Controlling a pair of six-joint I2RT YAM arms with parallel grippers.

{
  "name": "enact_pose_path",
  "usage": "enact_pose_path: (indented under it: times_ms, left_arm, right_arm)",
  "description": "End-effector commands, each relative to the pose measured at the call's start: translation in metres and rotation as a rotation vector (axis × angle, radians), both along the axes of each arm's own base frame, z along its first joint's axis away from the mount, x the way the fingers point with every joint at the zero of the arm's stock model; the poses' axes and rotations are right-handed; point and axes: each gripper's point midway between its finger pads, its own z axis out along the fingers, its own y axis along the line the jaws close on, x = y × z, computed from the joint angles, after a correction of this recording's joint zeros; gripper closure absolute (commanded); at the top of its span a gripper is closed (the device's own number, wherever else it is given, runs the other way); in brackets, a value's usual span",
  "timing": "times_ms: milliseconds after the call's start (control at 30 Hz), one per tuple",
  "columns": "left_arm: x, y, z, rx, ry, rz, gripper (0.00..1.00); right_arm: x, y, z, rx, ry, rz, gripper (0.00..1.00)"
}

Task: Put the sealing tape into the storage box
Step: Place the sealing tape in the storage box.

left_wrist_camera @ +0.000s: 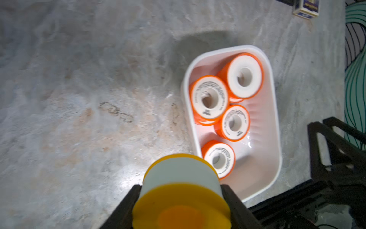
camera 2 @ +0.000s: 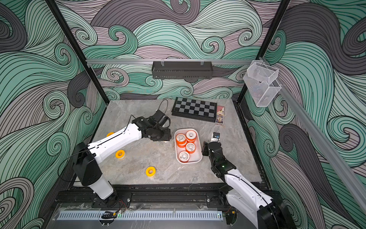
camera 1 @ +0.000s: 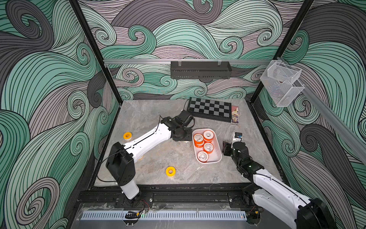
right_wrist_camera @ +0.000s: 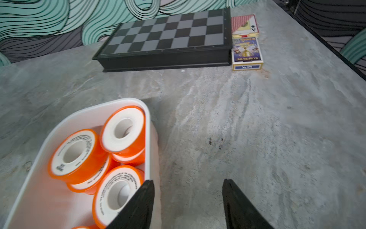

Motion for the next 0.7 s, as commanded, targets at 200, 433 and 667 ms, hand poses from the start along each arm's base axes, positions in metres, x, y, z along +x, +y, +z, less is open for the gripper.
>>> enact_pose_path:
  times_ms: [200, 433, 667]
  left_arm:
    - [-0.013, -0.087, -0.034, 0.085, 0.069, -0.201, 0.42]
    - [-0.014, -0.119, -0.056, 0.098, 0.091, -0.241, 0.42]
    - [-0.002, -0.125, -0.084, 0.157, 0.089, -0.234, 0.4]
  right_arm:
    - [-0.003, -0.014, -0.007, 0.089, 0.015, -0.067, 0.41]
    - [-0.002, -0.012, -0.008, 0.098, 0.018, -0.06, 0.41]
    - [-0.003, -0.011, -0.009, 0.098, 0.028, -0.059, 0.4]
